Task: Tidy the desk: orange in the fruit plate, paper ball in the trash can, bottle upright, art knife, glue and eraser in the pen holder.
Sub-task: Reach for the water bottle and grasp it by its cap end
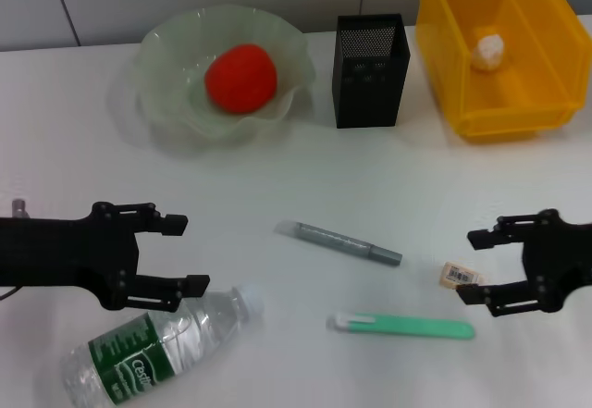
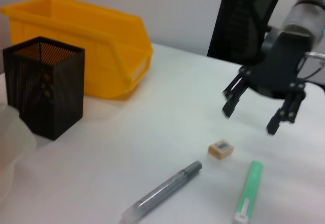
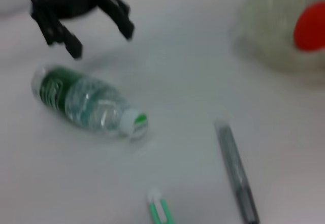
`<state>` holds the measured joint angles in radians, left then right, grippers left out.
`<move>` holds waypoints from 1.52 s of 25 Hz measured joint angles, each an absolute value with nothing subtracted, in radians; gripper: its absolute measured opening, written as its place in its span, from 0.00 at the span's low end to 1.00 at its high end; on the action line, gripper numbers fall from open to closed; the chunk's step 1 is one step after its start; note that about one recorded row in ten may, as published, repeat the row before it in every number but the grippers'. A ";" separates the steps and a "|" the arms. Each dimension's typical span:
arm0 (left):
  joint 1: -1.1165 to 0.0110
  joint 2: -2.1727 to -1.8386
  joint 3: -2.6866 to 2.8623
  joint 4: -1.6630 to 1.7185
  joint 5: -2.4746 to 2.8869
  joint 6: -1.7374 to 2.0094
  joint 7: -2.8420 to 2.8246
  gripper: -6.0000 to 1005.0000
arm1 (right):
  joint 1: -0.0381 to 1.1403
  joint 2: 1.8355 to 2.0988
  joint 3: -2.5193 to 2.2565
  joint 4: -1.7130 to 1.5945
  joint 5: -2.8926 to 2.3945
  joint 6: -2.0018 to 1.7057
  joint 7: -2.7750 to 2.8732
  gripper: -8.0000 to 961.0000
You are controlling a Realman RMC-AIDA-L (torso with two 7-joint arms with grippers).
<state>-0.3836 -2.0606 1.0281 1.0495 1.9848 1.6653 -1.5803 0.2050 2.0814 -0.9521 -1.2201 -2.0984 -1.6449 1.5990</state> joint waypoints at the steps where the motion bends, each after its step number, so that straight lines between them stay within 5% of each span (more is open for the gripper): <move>1: -0.384 -2.063 1.035 1.075 1.997 1.664 -1.611 0.85 | 0.195 2.081 -0.924 -1.188 -2.070 -1.648 1.547 0.79; 12: -0.429 -2.069 1.279 1.312 2.172 1.566 -1.997 0.85 | 0.173 2.076 -0.565 -0.808 -1.948 -1.737 1.012 0.79; 38: -0.563 -2.079 1.932 1.498 2.618 1.468 -2.724 0.85 | 0.199 2.075 -0.521 -0.739 -1.950 -1.707 0.981 0.79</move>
